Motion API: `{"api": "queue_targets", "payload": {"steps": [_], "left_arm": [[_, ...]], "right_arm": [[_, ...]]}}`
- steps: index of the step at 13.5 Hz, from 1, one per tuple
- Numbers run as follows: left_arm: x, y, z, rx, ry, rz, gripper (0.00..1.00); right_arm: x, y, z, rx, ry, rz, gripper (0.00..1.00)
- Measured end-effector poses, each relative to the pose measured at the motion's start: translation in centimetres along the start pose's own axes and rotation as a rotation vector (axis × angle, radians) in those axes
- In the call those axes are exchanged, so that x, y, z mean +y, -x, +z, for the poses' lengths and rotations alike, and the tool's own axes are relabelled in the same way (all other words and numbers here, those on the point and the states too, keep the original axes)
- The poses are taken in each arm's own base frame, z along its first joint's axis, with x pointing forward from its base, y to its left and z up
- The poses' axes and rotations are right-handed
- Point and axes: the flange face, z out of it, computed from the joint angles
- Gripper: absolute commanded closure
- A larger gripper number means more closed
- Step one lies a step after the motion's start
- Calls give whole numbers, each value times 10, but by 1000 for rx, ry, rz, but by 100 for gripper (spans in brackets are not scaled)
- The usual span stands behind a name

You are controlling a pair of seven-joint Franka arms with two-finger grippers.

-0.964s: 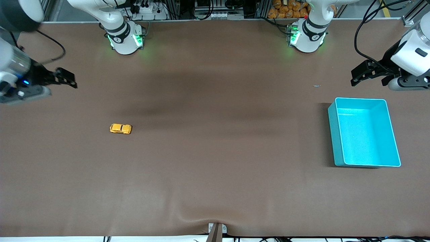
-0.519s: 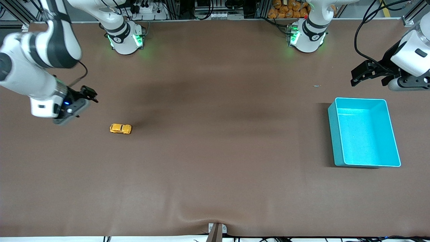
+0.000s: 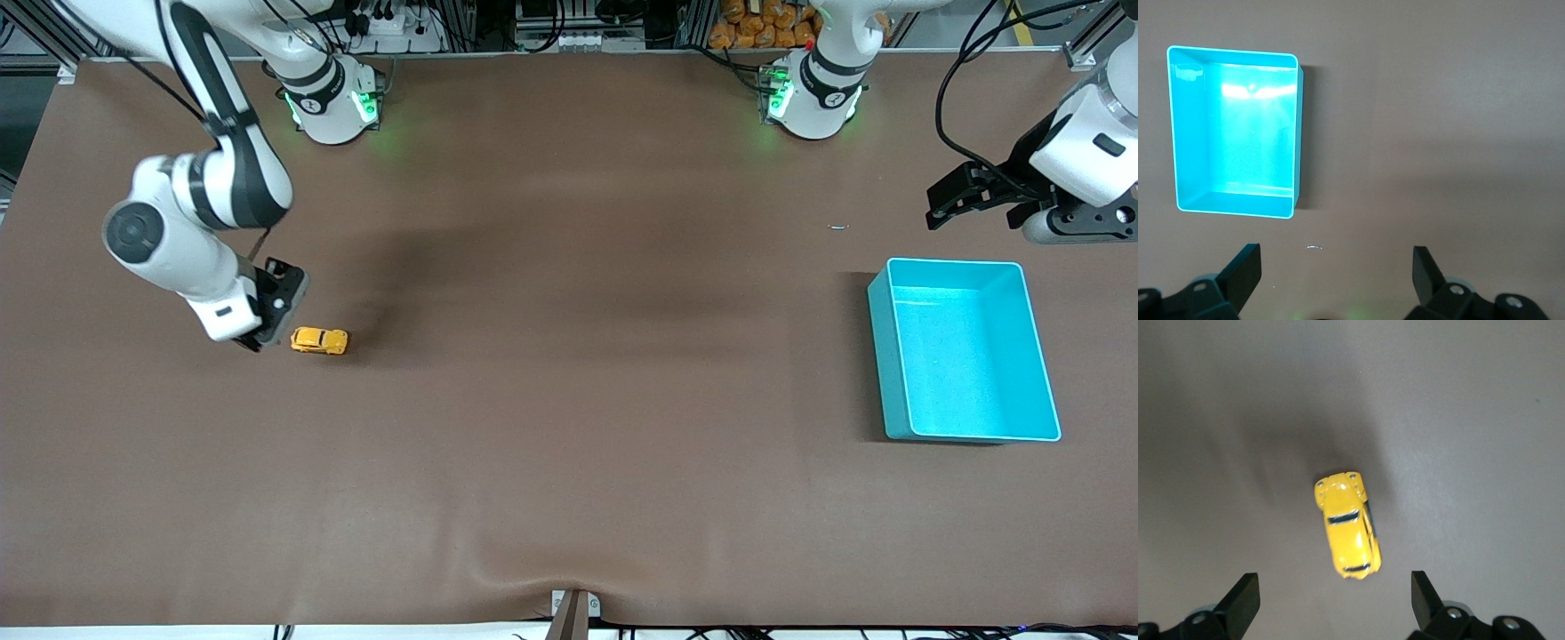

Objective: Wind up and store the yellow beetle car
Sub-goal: 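Reach the right gripper over the yellow toy car, then lower the right gripper and close it on the yellow car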

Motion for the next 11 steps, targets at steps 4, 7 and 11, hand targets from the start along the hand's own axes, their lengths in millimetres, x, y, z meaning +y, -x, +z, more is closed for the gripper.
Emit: {"api": "queue_targets", "payload": {"steps": [4, 7, 11], "left_arm": [[0, 0, 0, -1, 0, 0, 0], [0, 0, 0, -1, 0, 0, 0], [-1, 0, 0, -1, 0, -1, 0]], "right_arm": [[-2, -10, 50, -22, -39, -82, 11], [-2, -13, 63, -22, -34, -126, 18], [-3, -12, 73, -26, -45, -156, 34]]}}
